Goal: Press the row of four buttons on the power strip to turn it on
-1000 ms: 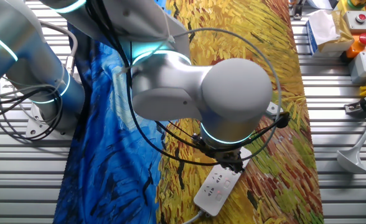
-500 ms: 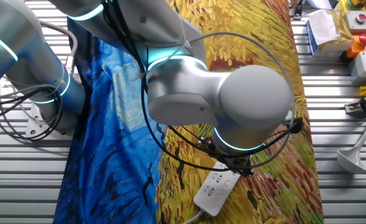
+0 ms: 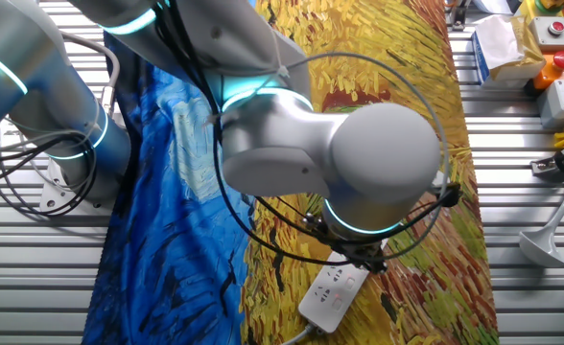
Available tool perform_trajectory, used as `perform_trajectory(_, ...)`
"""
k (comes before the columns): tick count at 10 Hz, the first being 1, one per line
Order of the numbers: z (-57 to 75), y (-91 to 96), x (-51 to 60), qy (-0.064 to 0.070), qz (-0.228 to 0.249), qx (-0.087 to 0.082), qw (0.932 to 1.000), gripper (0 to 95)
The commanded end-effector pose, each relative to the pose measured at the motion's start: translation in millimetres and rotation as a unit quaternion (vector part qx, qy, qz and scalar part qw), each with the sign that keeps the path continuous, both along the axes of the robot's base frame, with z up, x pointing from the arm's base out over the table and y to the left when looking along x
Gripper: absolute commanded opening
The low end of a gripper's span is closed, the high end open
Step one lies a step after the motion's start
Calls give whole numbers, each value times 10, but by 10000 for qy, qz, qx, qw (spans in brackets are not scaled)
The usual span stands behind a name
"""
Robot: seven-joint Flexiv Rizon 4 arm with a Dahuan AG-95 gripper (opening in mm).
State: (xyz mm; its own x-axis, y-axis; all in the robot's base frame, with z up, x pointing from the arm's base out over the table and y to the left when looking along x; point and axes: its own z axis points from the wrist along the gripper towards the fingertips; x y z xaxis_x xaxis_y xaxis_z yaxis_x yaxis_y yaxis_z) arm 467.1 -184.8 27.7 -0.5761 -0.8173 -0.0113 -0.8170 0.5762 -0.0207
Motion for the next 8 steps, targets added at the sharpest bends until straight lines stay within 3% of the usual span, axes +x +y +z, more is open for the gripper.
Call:
perform_trajectory(1, 7, 10, -33, -21, -3, 3, 10000, 950)
perform_trajectory(4, -35, 21, -84, -48, -20, 6, 10000, 950)
perform_trajectory(8, -70, 29, -60, -67, -17, 15, 10000, 950)
